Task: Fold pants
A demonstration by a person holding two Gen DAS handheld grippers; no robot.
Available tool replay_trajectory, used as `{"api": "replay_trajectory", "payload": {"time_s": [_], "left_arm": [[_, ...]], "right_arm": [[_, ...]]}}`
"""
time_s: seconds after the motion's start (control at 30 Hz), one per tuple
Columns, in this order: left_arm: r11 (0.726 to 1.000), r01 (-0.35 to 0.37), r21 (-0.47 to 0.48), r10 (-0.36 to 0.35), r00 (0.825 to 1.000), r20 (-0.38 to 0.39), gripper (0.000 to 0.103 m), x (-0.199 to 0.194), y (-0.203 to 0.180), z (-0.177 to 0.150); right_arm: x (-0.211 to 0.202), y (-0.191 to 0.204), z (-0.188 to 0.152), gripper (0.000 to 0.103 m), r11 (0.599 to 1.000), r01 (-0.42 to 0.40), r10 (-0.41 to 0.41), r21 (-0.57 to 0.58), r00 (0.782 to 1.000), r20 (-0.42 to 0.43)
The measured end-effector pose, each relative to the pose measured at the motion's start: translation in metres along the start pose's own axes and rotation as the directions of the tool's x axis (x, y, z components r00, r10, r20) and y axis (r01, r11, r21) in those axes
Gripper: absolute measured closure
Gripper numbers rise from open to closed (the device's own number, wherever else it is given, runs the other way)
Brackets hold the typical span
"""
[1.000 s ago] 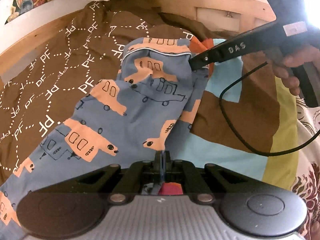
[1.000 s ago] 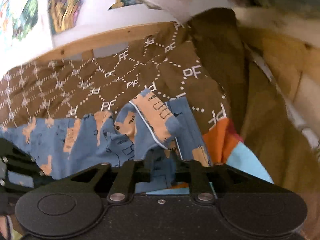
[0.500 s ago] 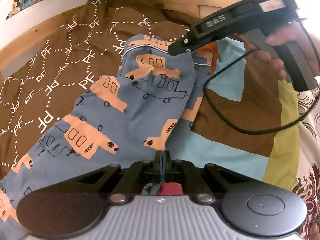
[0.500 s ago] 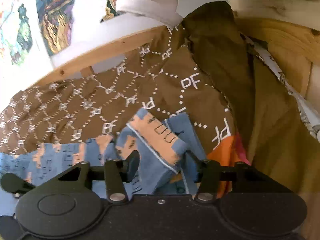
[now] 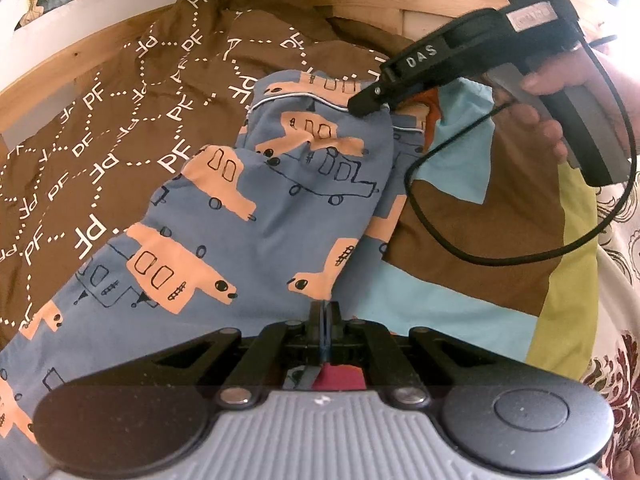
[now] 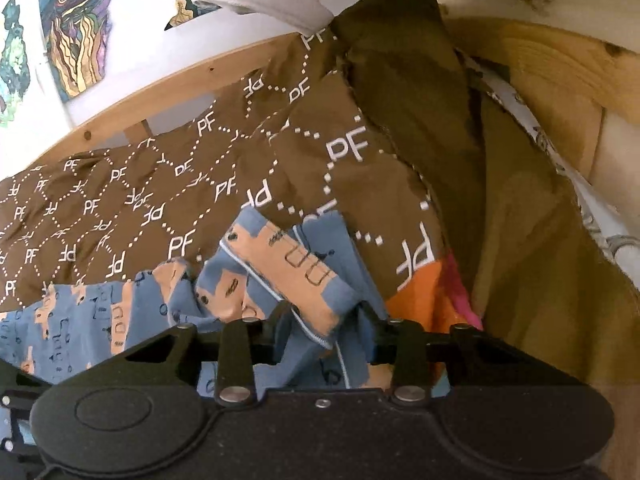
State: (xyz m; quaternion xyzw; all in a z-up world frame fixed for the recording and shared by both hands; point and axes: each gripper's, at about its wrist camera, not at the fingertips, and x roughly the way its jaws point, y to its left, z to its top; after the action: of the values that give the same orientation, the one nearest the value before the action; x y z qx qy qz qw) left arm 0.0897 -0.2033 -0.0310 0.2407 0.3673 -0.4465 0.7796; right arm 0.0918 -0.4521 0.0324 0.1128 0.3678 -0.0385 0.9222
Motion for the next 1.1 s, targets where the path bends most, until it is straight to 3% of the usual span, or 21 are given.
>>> {"api": "replay_trajectory", "payload": {"time_s": [0.03,0.17,0.27,0.37,0.5,0.63,0.7,0.8,0.87,0.97,1.1], "left_arm": [[1.000,-0.003,-0.003,0.003,1.000,0.003,0.102,-0.001,0.000,0.000],[1.000,-0.022,-0.012,0.023,0.998,0.052,0.102,-0.010,0.000,0.002],[1.000,-0.019,-0.009,0.020,0.997,0.079,0.103,-0.016,0.001,0.006],[1.000,-0.021,0.021,0.019,0.998,0.061,0.102,-0.013,-0.003,0.007],[0.999,0.001,0.034,0.000,1.000,-0.023,0.102,0.000,-0.005,0.002],[1.000,0.016,0.025,-0.015,0.999,-0.028,0.101,0.001,0.000,0.003],[0.999,0.048,-0.015,-0.048,0.999,-0.014,0.089,-0.003,0.009,0.006],[0.995,0.077,-0.068,-0.074,0.996,0.050,0.070,-0.013,0.028,0.016],[0.995,0.067,-0.076,-0.061,0.995,0.085,0.063,-0.016,0.037,0.030],[0.995,0.041,-0.092,-0.028,0.989,0.147,0.040,-0.008,0.052,0.061],[0.990,0.089,-0.110,-0.064,0.976,0.207,0.034,0.018,0.065,0.107]], "right_arm": [[-0.001,0.003,0.002,0.093,1.000,0.013,-0.013,-0.015,1.000,0.016],[-0.018,0.016,0.010,0.096,0.997,0.029,-0.022,-0.068,0.994,0.109],[-0.046,0.024,0.010,0.096,0.988,0.083,-0.055,-0.129,0.976,0.213],[-0.046,0.016,0.000,0.094,0.987,0.108,-0.087,-0.122,0.983,0.164],[-0.030,0.003,-0.022,0.092,0.985,0.150,-0.143,-0.087,0.987,0.078],[-0.028,0.004,-0.030,0.091,0.981,0.161,-0.153,-0.109,0.985,0.075],[-0.028,0.006,-0.033,0.087,0.979,0.158,-0.150,-0.131,0.986,0.072],[-0.032,0.005,-0.034,0.071,0.981,0.143,-0.134,-0.130,0.988,0.076],[-0.035,0.003,-0.036,0.070,0.981,0.135,-0.125,-0.142,0.989,0.080],[-0.035,-0.001,-0.036,0.062,0.982,0.122,-0.111,-0.146,0.991,0.081],[-0.035,-0.006,-0.038,0.053,0.986,0.103,-0.092,-0.134,0.992,0.086]]}}
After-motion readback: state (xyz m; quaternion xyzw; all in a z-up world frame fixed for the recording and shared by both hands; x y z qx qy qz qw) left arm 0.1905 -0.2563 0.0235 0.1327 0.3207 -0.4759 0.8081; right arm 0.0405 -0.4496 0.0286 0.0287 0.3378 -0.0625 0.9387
